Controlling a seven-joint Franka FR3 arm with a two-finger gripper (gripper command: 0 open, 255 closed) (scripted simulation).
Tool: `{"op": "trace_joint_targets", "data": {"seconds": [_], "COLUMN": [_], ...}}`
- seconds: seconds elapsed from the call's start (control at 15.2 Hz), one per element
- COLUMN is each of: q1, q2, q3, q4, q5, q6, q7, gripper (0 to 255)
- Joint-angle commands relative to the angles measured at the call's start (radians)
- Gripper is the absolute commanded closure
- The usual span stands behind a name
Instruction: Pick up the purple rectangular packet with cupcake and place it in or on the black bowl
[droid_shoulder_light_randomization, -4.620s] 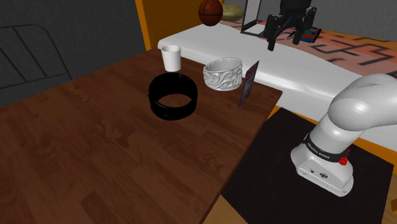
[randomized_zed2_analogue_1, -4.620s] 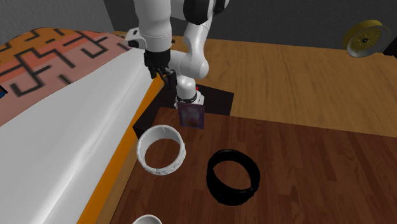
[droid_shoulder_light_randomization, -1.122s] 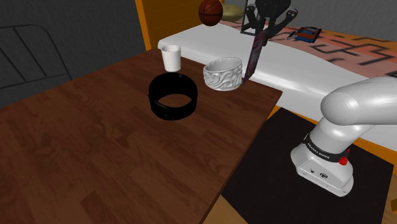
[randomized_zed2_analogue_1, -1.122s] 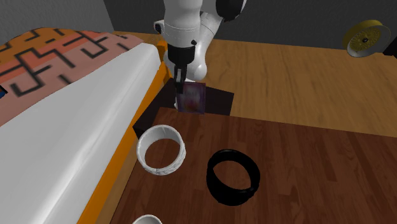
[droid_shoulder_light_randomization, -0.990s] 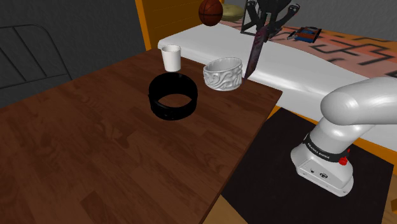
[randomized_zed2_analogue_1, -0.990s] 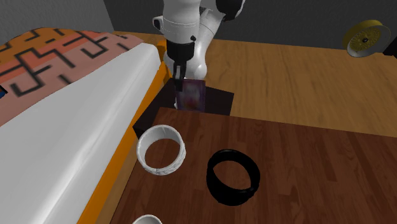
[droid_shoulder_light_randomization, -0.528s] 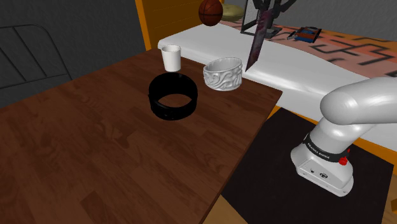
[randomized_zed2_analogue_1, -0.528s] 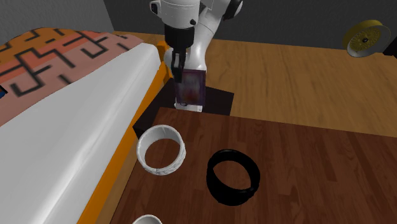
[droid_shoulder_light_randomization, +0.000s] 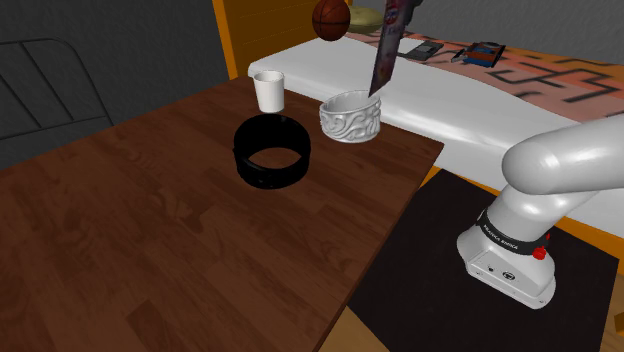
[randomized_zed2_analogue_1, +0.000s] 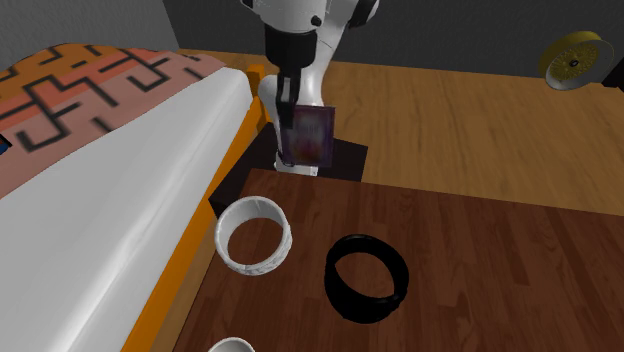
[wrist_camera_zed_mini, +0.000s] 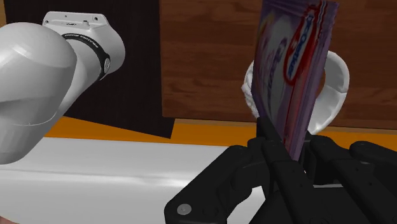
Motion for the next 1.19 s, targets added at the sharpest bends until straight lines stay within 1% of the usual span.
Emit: {"op": "trace_joint_targets", "data": {"seconds": [0.0, 0.26, 0.46, 0.59, 0.66, 0.73, 0.79, 0.86, 0.92, 0.99, 1.06, 1.12], "q1": [-0.021, -0.079, -0.138, -0.188, -0.218, -0.246, -0.206, -0.043, 0.105, 0.327, 0.294, 0.259], "q2": [0.059, 0.202, 0.334, 0.449, 0.525, 0.633, 0.827, 0.985, 1.082, 1.158, 1.134, 1.118], "q3": [0.058, 0.194, 0.335, 0.468, 0.560, 0.686, 0.842, 0.852, 0.823, 0.692, 0.685, 0.696], "q4": [0.068, 0.227, 0.366, 0.472, 0.530, 0.593, 0.668, 0.755, 0.850, 1.005, 0.959, 0.918], "q5": [0.006, -0.011, -0.059, -0.126, -0.182, -0.276, -0.469, -0.634, -0.741, -0.820, -0.786, -0.765], "q6": [0.002, 0.002, -0.004, -0.014, -0.022, -0.036, -0.073, -0.132, -0.188, -0.253, -0.221, -0.195], "q7": [0.049, 0.155, 0.253, 0.340, 0.397, 0.477, 0.618, 0.720, 0.769, 0.775, 0.771, 0.770], "gripper": [255, 255, 255, 255, 255, 255, 255, 255, 255, 255, 255, 255]}}
